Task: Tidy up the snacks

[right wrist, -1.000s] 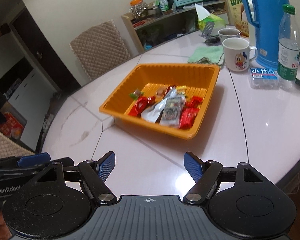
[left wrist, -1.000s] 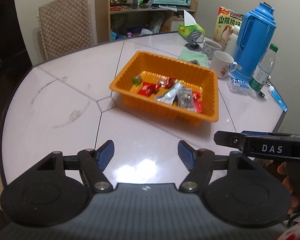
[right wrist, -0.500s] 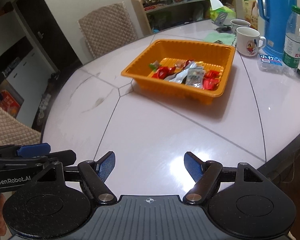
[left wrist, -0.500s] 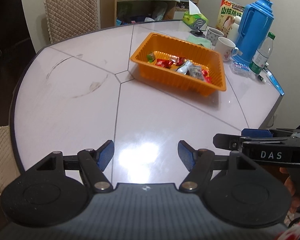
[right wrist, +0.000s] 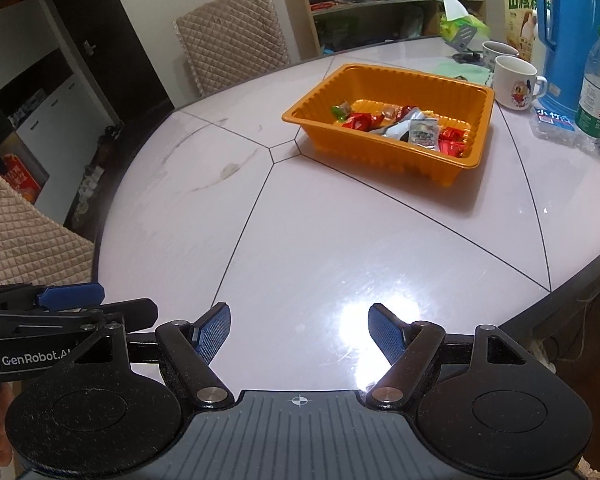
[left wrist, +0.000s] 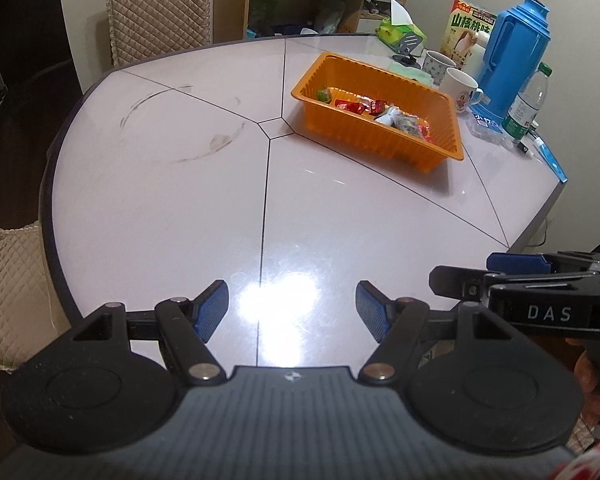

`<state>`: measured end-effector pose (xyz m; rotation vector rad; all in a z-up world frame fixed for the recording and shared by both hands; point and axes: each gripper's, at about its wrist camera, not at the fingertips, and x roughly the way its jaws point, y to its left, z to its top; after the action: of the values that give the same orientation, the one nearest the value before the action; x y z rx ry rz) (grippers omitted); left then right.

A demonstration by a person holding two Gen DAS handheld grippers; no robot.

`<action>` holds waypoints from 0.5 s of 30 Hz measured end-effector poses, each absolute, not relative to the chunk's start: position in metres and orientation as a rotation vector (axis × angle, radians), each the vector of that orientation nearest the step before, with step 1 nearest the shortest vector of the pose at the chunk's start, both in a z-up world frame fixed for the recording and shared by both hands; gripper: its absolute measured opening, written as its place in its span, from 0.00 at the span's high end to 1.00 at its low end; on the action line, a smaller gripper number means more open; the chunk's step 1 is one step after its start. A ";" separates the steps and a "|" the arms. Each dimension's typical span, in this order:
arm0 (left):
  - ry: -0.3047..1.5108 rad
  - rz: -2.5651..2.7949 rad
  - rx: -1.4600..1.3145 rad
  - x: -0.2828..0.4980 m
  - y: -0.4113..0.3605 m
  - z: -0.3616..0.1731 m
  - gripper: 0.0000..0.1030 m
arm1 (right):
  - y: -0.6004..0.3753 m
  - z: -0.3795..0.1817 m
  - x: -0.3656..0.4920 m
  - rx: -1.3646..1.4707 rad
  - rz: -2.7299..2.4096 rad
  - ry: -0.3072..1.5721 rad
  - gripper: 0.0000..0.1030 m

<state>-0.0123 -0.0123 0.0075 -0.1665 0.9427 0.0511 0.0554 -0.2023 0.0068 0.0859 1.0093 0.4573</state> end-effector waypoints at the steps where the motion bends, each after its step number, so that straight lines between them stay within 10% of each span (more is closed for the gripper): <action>1: 0.941 0.052 -0.169 -0.014 -0.011 0.008 0.34 | -0.201 0.007 0.054 0.083 0.458 1.009 0.27; 15: 0.926 0.061 -0.176 -0.022 -0.003 0.009 0.34 | -0.190 0.008 0.047 0.067 0.464 1.001 0.27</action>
<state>-0.0222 -0.0035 0.0092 -0.1760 0.9262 0.0610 0.0469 -0.1898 0.0078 0.0667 1.0012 0.4641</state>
